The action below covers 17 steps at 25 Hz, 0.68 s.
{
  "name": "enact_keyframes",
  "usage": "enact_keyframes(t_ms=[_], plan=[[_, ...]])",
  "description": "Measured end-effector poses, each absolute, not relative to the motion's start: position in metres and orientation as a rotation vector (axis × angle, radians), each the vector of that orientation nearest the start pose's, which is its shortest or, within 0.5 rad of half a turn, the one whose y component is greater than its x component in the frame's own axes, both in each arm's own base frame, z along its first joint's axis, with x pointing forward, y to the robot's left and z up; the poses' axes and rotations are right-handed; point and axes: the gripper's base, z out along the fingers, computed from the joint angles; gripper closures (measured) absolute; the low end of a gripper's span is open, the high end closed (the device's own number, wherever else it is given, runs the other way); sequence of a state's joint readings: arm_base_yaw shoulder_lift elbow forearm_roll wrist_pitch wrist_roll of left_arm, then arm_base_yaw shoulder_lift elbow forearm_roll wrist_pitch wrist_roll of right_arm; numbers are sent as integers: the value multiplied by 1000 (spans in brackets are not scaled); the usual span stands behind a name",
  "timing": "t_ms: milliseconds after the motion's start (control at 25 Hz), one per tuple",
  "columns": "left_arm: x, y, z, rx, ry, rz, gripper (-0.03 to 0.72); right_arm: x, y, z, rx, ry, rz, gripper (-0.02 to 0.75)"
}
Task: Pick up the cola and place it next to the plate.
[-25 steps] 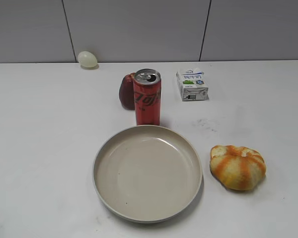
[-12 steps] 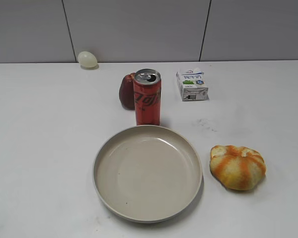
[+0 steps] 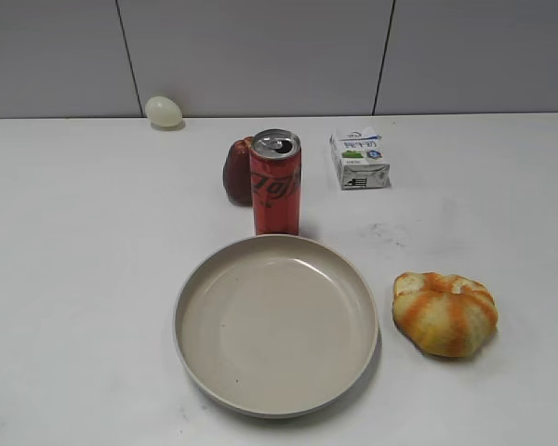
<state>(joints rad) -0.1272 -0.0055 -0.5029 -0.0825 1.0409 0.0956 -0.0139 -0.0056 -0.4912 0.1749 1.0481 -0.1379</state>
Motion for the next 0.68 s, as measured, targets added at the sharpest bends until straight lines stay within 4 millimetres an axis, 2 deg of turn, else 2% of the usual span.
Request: enact_keyframes(t_ms=[680], plan=[[-6, -6, 280, 227, 2002, -118, 120, -5, 14, 277, -132, 2020, 113, 206]])
